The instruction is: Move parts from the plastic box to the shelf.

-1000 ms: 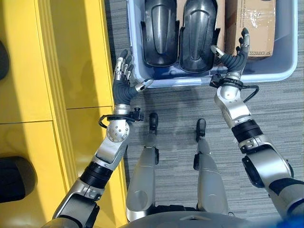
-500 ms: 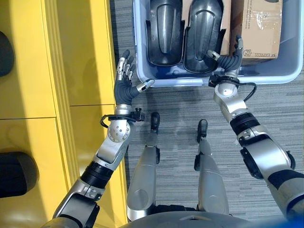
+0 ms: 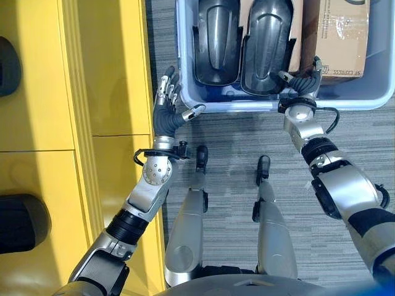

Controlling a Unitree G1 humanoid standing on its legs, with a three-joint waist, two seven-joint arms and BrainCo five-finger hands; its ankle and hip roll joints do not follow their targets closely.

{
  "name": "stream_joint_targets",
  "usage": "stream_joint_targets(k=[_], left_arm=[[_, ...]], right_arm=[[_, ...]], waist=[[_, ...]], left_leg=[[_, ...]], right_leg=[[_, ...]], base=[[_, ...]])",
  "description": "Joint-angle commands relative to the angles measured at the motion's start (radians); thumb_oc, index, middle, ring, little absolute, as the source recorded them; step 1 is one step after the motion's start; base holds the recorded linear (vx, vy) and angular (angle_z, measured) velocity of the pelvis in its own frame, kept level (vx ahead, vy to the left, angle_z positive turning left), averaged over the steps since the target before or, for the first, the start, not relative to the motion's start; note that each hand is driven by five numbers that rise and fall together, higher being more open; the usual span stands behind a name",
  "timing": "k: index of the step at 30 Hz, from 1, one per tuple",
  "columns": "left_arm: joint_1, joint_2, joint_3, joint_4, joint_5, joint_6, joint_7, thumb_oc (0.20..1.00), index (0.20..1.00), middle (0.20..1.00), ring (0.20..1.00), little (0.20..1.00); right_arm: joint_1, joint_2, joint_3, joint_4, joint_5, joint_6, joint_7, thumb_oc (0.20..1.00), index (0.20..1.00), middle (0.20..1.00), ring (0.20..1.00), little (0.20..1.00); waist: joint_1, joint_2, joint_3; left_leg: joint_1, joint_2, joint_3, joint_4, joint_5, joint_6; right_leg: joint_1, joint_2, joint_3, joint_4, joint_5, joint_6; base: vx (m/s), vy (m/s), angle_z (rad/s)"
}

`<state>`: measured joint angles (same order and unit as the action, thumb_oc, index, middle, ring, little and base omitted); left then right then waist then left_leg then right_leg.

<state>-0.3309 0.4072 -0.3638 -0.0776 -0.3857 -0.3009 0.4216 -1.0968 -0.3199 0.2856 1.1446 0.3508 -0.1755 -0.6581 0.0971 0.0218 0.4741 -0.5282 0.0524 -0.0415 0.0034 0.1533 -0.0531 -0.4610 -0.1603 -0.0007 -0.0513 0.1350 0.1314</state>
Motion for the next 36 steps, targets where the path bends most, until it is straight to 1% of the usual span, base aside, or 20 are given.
stream_joint_targets(k=[1, 7, 8, 10, 12, 18, 19, 20, 24, 31, 36], left_arm=[[-0.007, 0.036, 0.013, -0.108, -0.025, -0.074, -0.014, 1.0, 1.0, 1.0, 1.0, 1.0], [-0.034, 0.036, -0.012, -0.105, -0.033, -0.076, -0.021, 1.0, 1.0, 1.0, 1.0, 1.0], [-0.034, 0.036, -0.012, -0.105, -0.033, -0.076, -0.021, 1.0, 1.0, 1.0, 1.0, 1.0], [-0.047, 0.034, -0.025, -0.1, -0.031, -0.075, -0.02, 1.0, 1.0, 1.0, 1.0, 1.0], [-0.051, 0.033, -0.027, -0.098, -0.029, -0.073, -0.018, 1.0, 1.0, 1.0, 1.0, 1.0], [-0.057, 0.033, -0.032, -0.092, -0.029, -0.077, -0.02, 1.0, 1.0, 1.0, 1.0, 1.0], [-0.061, 0.03, -0.033, -0.091, -0.032, -0.077, -0.024, 1.0, 1.0, 1.0, 1.0, 1.0], [-0.063, 0.031, -0.035, -0.09, -0.034, -0.077, -0.026, 1.0, 1.0, 1.0, 1.0, 1.0], [-0.069, 0.027, -0.033, -0.089, -0.033, -0.076, -0.028, 1.0, 1.0, 1.0, 1.0, 1.0], [-0.07, 0.026, -0.03, -0.085, -0.039, -0.076, -0.029, 1.0, 1.0, 1.0, 1.0, 1.0], [-0.062, 0.03, -0.033, -0.085, -0.055, -0.073, -0.045, 1.0, 1.0, 1.0, 1.0, 1.0]], right_arm=[[-0.055, -0.042, 0.033, 0.034, 0.057, -0.003, 0.029, 1.0, 1.0, 1.0, 1.0, 1.0], [-0.12, -0.073, 0.086, 0.103, 0.033, 0.024, 0.052, 1.0, 1.0, 1.0, 1.0, 1.0], [-0.12, -0.073, 0.086, 0.103, 0.033, 0.024, 0.052, 1.0, 1.0, 1.0, 1.0, 1.0], [-0.145, -0.061, 0.122, 0.115, -0.006, 0.032, 0.053, 1.0, 1.0, 1.0, 1.0, 1.0], [-0.145, -0.059, 0.138, 0.12, -0.027, 0.039, 0.055, 1.0, 1.0, 1.0, 1.0, 1.0], [-0.143, -0.059, 0.148, 0.148, -0.038, 0.052, 0.068, 1.0, 1.0, 1.0, 1.0, 1.0], [-0.137, -0.065, 0.141, 0.163, -0.027, 0.058, 0.078, 0.354, 0.354, 0.354, 0.354, 0.354], [-0.136, -0.071, 0.14, 0.17, -0.026, 0.06, 0.078, 0.2, 0.2, 0.2, 0.2, 0.2], [-0.117, -0.079, 0.12, 0.18, -0.012, 0.062, 0.084, 0.2, 0.2, 0.2, 0.2, 0.2], [-0.092, -0.08, 0.089, 0.176, 0.02, 0.057, 0.086, 0.2, 0.2, 0.2, 0.2, 0.2], [-0.074, -0.086, 0.051, 0.176, 0.061, 0.054, 0.089, 0.2, 0.2, 0.2, 0.2, 0.2]], waist=[[0.024, 0.011, 0.013], [0.042, 0.03, 0.039], [0.042, 0.03, 0.039], [0.048, 0.033, 0.046], [0.047, 0.033, 0.046], [0.052, 0.036, 0.046], [0.056, 0.039, 0.046], [0.058, 0.041, 0.046], [0.061, 0.044, 0.046], [0.061, 0.041, 0.046], [0.061, 0.036, 0.046]], left_leg=[[-0.028, 0.016, -0.084, 0.022, -0.024, -0.012], [-0.066, 0.005, -0.09, 0.068, -0.037, -0.008], [-0.066, 0.005, -0.09, 0.068, -0.037, -0.008], [-0.128, -0.002, -0.106, 0.119, -0.054, -0.001], [-0.152, -0.008, -0.113, 0.136, -0.06, 0.0], [-0.181, -0.021, -0.123, 0.161, -0.071, 0.002], [-0.184, -0.025, -0.126, 0.165, -0.073, 0.003], [-0.185, -0.026, -0.129, 0.168, -0.075, 0.004], [-0.186, -0.032, -0.134, 0.176, -0.08, 0.005], [-0.165, -0.036, -0.132, 0.184, -0.089, 0.006], [-0.119, -0.035, -0.129, 0.165, -0.085, 0.007]], right_leg=[[-0.028, -0.044, 0.016, 0.107, -0.065, -0.003], [-0.056, -0.041, 0.012, 0.143, -0.08, -0.003], [-0.056, -0.041, 0.012, 0.143, -0.08, -0.003], [-0.103, -0.035, 0.012, 0.18, -0.094, -0.004], [-0.121, -0.032, 0.014, 0.192, -0.1, -0.006], [-0.137, -0.032, 0.009, 0.206, -0.11, -0.006], [-0.137, -0.032, 0.009, 0.209, -0.115, -0.006], [-0.137, -0.033, 0.008, 0.211, -0.117, -0.006], [-0.134, -0.034, 0.008, 0.216, -0.122, -0.006], [-0.112, -0.036, 0.013, 0.216, -0.125, -0.008], [-0.061, -0.044, 0.011, 0.192, -0.113, -0.005]], base=[[0.0, 0.0, 0.0], [-0.01, -0.003, 0.07], [0.0, 0.0, 0.0], [0.01, -0.041, 0.04], [0.01, -0.013, 0.09], [0.02, -0.002, 0.09], [0.02, -0.001, 0.11], [0.02, -0.001, 0.08], [0.01, 0.011, 0.07], [0.0, 0.004, 0.01], [0.0, 0.0, 0.0]])
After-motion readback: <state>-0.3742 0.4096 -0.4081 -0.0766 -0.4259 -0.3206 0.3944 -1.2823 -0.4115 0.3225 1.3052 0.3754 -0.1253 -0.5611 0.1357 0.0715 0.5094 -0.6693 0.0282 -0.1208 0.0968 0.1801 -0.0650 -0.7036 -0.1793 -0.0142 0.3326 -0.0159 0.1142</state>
